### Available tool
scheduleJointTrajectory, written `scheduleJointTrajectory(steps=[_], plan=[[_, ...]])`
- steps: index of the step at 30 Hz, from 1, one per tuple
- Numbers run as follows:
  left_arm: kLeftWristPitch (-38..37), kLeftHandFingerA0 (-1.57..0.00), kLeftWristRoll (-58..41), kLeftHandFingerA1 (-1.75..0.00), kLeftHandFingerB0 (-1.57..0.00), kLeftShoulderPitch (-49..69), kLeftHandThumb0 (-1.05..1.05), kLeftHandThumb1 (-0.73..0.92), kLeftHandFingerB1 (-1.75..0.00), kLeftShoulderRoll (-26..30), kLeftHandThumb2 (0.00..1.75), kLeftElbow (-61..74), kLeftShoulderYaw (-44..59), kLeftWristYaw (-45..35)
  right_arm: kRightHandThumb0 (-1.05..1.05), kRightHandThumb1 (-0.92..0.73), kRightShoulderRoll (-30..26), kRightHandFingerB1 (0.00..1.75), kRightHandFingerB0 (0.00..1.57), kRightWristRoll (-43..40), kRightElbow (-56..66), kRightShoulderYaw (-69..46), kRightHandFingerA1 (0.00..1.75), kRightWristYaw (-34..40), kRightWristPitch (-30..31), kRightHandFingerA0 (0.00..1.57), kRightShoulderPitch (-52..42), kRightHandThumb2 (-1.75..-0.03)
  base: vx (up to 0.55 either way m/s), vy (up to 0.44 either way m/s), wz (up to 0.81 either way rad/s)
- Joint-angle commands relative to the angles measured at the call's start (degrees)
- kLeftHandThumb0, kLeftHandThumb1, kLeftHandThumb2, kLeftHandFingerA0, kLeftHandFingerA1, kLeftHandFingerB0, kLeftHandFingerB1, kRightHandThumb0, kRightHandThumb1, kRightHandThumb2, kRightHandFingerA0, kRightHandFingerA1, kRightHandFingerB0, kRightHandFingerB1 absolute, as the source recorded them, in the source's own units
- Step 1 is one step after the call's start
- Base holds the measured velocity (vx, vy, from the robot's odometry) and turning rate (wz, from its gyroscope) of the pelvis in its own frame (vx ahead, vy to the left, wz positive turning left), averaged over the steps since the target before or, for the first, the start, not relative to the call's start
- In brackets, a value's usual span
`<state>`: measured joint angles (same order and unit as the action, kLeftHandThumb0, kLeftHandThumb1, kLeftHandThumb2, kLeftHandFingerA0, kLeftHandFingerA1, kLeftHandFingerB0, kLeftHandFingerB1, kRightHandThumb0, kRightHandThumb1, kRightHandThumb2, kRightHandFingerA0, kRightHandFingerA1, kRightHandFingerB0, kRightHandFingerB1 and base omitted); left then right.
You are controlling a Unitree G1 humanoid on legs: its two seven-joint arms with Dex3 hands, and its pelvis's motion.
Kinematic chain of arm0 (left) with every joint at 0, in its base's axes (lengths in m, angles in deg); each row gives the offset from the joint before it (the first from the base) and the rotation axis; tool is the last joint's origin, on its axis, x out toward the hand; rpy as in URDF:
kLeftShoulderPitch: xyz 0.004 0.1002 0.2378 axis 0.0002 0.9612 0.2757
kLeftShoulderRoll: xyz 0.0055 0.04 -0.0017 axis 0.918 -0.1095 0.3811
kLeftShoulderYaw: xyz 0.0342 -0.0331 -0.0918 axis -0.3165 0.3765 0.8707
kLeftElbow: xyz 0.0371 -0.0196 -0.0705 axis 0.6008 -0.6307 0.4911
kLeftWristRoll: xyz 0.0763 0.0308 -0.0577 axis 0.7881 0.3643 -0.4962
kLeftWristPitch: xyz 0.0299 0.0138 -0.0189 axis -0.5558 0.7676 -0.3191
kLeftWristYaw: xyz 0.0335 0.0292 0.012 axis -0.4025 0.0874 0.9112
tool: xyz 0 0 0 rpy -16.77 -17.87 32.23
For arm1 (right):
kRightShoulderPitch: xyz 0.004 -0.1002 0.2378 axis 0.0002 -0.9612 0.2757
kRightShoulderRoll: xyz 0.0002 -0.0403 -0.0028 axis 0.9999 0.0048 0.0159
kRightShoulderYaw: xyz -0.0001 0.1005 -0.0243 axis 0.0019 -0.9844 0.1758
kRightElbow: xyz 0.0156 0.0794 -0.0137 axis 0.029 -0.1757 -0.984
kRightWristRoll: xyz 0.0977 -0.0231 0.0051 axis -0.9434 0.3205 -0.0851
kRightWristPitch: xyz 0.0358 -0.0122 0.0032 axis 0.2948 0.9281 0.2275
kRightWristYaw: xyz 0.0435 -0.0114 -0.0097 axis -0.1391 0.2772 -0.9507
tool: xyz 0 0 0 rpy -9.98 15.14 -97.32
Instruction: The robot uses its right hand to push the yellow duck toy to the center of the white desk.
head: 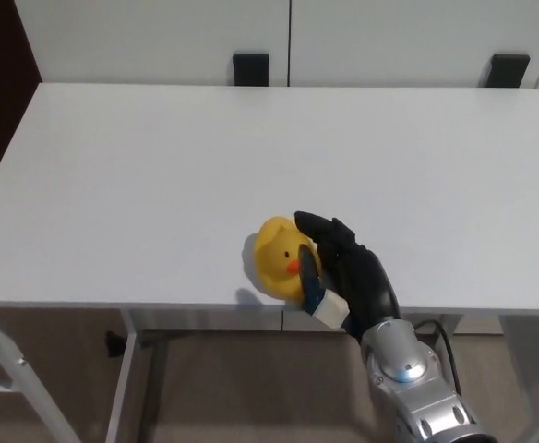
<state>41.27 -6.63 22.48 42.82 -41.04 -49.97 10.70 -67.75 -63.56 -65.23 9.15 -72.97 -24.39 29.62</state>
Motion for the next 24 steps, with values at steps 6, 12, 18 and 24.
scheduleJointTrajectory(steps=[6, 12, 18, 24], plan=[[-1.7, -0.88, -0.3, -0.69, -0.89, 1.4, -0.08, 0.65, -0.64, 0.0, 0.76, -0.2, 0.6, 0.7, -1.01, -0.92, -5.5, 0.00, 0.00, 15.9, 2.5, 3.5, 0.00, 22.1, 6.5, 0.00, 0.1, -0.99, 0.00, 0.000, 0.00], [-1.3, -0.90, -0.6, -0.69, -0.87, 1.6, -0.11, 0.68, -0.63, 0.0, 0.68, -0.2, 1.0, 0.7, -1.05, -0.92, -9.0, 0.00, 0.00, 19.3, 5.7, 3.1, 0.00, 26.4, 8.1, 0.00, 0.0, -1.00, 0.00, 0.000, 0.00], [-1.7, -0.87, -0.5, -0.66, -0.88, 2.1, -0.08, 0.65, -0.65, 0.0, 0.73, 0.0, 0.8, 0.7, -1.05, -0.92, -15.8, 0.00, 0.00, 23.5, 13.6, 2.7, 0.00, 26.8, 6.7, 0.00, -1.1, -0.90, 0.00, 0.000, 0.00], [-2.8, -0.89, -0.5, -0.69, -0.89, 2.5, -0.09, 0.65, -0.63, 0.0, 0.70, -0.3, 0.9, 0.2, -1.05, -0.92, -25.5, 0.00, 0.00, 25.5, 31.1, -0.8, 0.00, 21.9, 5.4, 0.00, -8.6, -0.90, 0.00, 0.000, 0.00]])
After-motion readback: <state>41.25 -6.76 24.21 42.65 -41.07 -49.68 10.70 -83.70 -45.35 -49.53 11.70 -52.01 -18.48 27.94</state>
